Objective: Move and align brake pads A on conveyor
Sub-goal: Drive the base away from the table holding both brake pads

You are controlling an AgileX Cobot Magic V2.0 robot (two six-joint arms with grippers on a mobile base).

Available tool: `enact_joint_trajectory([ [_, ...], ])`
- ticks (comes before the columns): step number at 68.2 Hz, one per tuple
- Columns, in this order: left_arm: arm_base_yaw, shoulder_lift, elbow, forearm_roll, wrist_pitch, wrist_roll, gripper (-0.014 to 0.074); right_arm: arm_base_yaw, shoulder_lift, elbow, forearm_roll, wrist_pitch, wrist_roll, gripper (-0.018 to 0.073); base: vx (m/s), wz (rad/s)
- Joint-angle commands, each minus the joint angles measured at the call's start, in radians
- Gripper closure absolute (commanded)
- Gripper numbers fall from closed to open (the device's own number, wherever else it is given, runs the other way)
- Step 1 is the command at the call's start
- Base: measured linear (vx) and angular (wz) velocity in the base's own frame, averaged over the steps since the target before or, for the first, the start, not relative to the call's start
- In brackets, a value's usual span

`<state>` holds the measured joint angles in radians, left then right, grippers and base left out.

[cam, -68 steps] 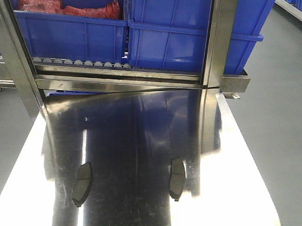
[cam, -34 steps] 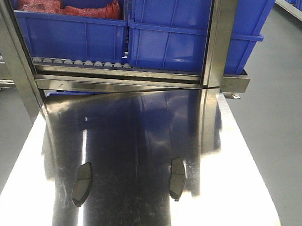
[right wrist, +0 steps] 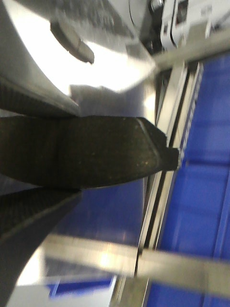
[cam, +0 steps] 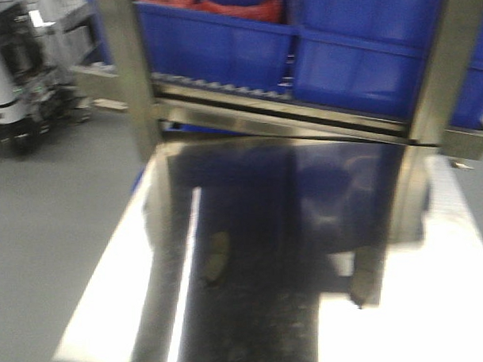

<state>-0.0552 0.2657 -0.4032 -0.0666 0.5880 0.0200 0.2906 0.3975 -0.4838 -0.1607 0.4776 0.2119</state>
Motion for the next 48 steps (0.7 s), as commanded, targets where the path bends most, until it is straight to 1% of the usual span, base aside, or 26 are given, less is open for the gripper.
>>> enact_joint_trajectory([
  [1,-0.004,0.008,-0.029,-0.007,-0.099,-0.002,0.0602,0.0,0.002,-0.029,-0.015,-0.093,-0.008,0.0566,-0.17,0.81],
  [48,-0.004,0.008,-0.029,-0.007,-0.099,-0.002,0.0602,0.0,0.002,-0.029,-0.015,-0.094,-0.008,0.0566,-0.21,0.8],
])
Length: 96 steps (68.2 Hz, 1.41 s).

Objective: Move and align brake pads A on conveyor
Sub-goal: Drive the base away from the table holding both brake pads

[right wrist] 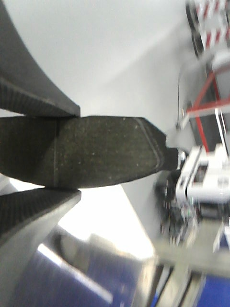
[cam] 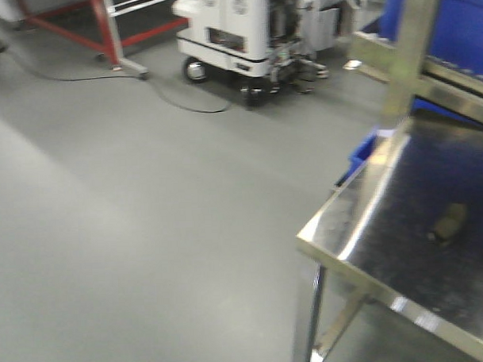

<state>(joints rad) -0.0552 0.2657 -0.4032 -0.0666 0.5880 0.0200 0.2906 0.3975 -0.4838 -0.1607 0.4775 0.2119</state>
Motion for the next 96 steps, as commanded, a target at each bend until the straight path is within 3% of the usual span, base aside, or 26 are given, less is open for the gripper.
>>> enact_joint_trajectory([
  [1,-0.004,0.008,-0.029,-0.007,-0.099,-0.002,0.0602,0.0,0.002,-0.029,-0.015,-0.094,-0.008,0.0566,-0.2,0.77],
  [60,-0.003,0.006,-0.029,-0.007,-0.099,-0.002,0.0603,0.0,0.002,-0.029,-0.016,-0.093,-0.008,0.0566,-0.07,0.87],
  [96,-0.003,0.006,-0.029,-0.007,-0.099,-0.002,0.0603,0.0,0.002,-0.029,-0.016,-0.092,-0.008,0.0566,0.15,0.3],
])
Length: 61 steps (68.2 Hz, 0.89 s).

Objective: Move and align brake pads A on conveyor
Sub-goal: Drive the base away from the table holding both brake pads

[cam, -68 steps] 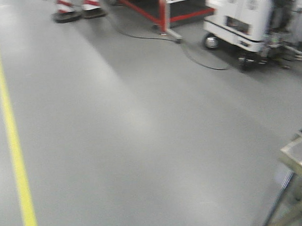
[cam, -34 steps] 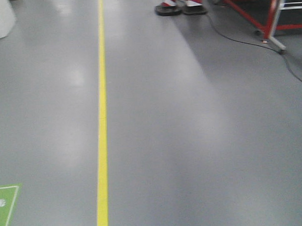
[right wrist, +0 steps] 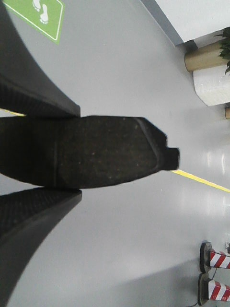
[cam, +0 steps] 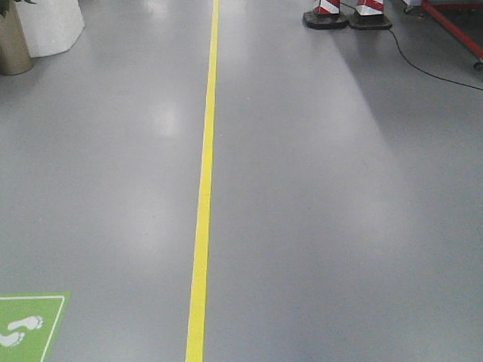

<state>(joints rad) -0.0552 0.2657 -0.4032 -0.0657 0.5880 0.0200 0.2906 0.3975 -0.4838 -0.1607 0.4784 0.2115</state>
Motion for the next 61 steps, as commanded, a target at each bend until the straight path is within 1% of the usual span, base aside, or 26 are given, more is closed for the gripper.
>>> enact_joint_trajectory([
  [1,-0.003,0.006,-0.029,-0.008,-0.099,-0.002,0.0603,0.0,0.002,-0.029,-0.016,-0.093,-0.008,0.0566,0.3,0.03],
  [25,-0.003,0.006,-0.029,-0.008,-0.099,-0.002,0.0603,0.0,0.002,-0.029,-0.016,-0.093,-0.008,0.0566,0.42,-0.11],
  [43,-0.003,0.006,-0.029,-0.008,-0.099,-0.002,0.0603,0.0,0.002,-0.029,-0.016,-0.093,-0.008,0.0566,0.56,-0.07],
  [61,-0.003,0.006,-0.029,-0.008,-0.099,-0.002,0.0603,0.0,0.002,-0.029,-0.016,-0.094,-0.008,0.0566,0.62,0.07],
])
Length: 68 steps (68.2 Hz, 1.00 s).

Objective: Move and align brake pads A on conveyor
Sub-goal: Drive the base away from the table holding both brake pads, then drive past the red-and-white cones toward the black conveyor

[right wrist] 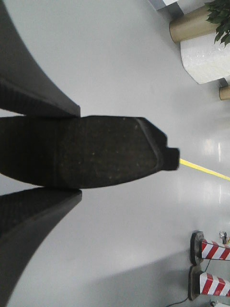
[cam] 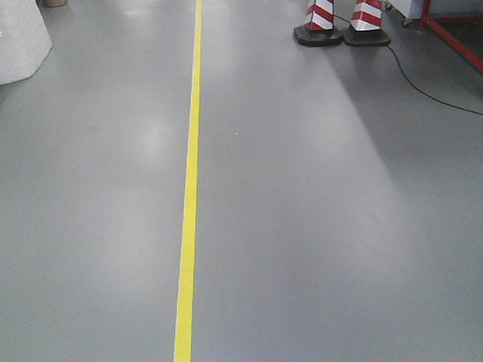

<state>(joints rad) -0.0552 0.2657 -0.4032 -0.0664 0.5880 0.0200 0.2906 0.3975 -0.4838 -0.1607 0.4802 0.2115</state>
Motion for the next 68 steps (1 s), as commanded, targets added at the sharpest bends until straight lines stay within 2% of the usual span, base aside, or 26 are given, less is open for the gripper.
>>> enact_joint_trajectory([
  [1,-0.003,0.006,-0.029,-0.008,-0.099,-0.002,0.0603,0.0,0.002,-0.029,-0.016,-0.096,-0.008,0.0566,0.65,0.08],
  [68,-0.003,0.006,-0.029,-0.008,-0.099,-0.002,0.0603,0.0,0.002,-0.029,-0.016,-0.096,-0.008,0.0566,0.68,-0.03],
])
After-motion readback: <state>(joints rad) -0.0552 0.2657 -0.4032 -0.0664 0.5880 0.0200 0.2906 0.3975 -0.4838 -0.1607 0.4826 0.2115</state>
